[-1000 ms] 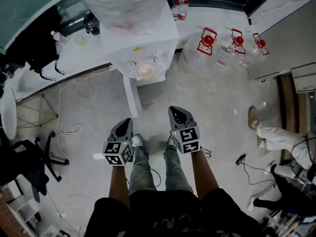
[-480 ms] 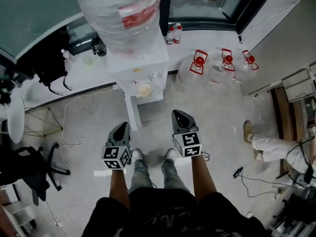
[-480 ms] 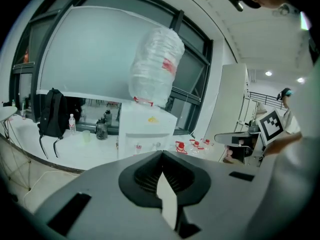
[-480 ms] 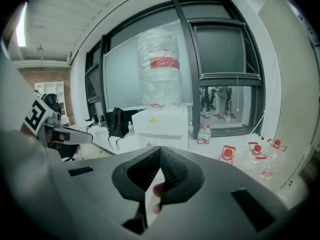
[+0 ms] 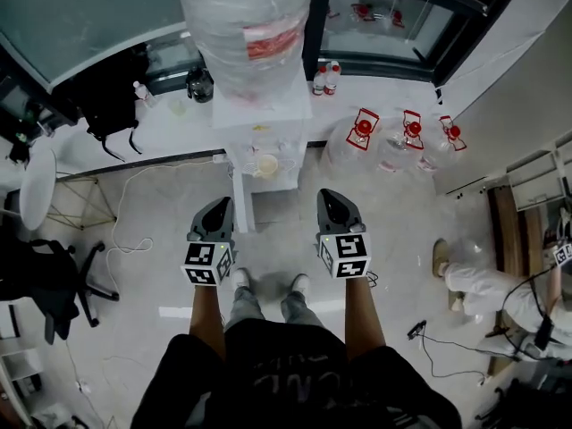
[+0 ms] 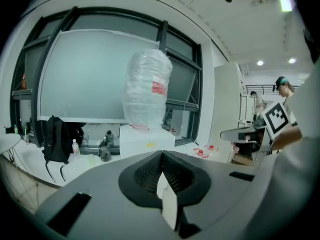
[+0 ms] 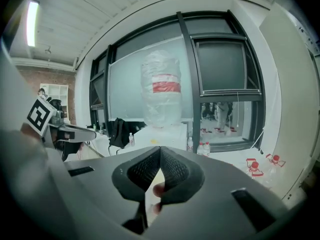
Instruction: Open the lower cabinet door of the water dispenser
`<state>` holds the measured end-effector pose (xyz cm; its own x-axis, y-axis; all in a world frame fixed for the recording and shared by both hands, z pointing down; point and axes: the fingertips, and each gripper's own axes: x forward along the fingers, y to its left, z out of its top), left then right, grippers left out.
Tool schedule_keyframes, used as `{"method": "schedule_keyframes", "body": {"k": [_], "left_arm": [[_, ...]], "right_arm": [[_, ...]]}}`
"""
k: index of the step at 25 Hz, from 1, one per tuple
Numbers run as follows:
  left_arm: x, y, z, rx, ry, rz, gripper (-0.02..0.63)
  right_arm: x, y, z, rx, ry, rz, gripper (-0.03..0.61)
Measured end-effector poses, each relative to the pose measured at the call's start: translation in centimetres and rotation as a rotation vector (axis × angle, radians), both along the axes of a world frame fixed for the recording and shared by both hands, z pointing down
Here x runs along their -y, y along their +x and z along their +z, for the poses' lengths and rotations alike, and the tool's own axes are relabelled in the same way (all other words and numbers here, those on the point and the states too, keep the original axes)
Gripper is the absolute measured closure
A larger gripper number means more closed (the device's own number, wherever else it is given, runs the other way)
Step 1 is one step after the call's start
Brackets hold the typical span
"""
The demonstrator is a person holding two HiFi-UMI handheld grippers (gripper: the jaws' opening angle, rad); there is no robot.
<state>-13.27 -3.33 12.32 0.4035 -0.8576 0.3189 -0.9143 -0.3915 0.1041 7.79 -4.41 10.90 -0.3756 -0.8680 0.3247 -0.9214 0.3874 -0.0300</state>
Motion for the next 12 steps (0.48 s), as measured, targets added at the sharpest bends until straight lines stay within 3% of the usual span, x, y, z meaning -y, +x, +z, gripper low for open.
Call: {"method": "schedule_keyframes", "body": {"k": [3,12], "left_arm": [[0.1,-0.4,-2.4,-0.056,0.038,-0.037,0.601],[-0.7,-0.6,-7.3,-0.026,0.122,-0.063,0.601]], "right_arm": [[-0.1,0.2,-1.5,0.004,0.027,-0.010,0.565],[-0.3,1.6,-5.7,-0.011,0.102,-0.031,0.565]]}}
